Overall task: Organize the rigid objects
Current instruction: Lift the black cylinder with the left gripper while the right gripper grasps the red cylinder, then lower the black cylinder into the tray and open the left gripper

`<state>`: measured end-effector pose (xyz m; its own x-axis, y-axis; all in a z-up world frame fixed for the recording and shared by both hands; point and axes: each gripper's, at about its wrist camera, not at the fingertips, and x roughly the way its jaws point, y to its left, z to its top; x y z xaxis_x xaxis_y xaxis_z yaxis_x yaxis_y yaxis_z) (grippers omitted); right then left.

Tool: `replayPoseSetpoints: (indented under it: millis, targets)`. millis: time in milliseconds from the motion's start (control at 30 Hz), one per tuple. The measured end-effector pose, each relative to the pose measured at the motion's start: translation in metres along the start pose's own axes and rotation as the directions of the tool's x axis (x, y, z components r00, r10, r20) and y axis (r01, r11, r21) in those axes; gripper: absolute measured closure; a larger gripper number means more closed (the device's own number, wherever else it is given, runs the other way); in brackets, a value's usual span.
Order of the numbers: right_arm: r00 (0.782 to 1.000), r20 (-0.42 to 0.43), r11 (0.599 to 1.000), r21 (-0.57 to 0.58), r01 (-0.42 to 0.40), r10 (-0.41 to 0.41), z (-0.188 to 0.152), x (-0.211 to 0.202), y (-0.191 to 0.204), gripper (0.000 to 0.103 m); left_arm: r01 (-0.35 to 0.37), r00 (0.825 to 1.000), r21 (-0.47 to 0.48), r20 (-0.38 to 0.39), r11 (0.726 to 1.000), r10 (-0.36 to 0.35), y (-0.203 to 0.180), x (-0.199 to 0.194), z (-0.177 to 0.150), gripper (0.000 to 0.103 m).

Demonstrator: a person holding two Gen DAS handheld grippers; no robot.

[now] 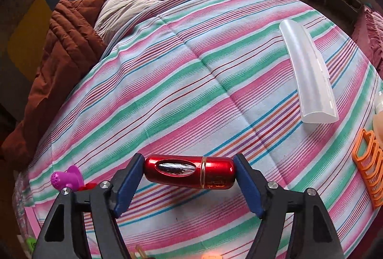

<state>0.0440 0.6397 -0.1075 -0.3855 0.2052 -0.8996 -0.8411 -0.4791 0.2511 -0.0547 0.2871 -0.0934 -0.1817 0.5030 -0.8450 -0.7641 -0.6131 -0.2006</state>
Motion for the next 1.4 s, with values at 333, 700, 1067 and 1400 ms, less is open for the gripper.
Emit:
replayPoseSetpoints:
  millis: [333,700,1067,1400]
  targets:
    - [0.952,0.098,0.921,-0.299,-0.250,0.291,-0.073,-0.107,0.053,0.027,-0.031,0.998,-0.004,0.057,0.999,0.032,-0.002,-0.028,0.000,0.059]
    - [0.937,-0.102,0.807,-0.482,-0.341,0.334,-0.170,-0.096,0.087,0.027,-0.097,0.983,-0.048,0.152,0.994,0.103,0.010,-0.089,-0.023,0.058]
    - [0.987,-0.122,0.758,-0.633,-0.157,0.102,-0.194,-0.062,0.098,0.027,-0.096,0.978,-0.205,0.165,0.974,0.131,0.070,-0.114,-0.043,0.058]
    - [0.991,-0.099,0.749,-0.650,-0.131,0.087,-0.191,-0.060,0.097,0.027,-0.101,0.980,-0.406,0.118,0.908,0.161,0.190,-0.116,-0.004,0.058]
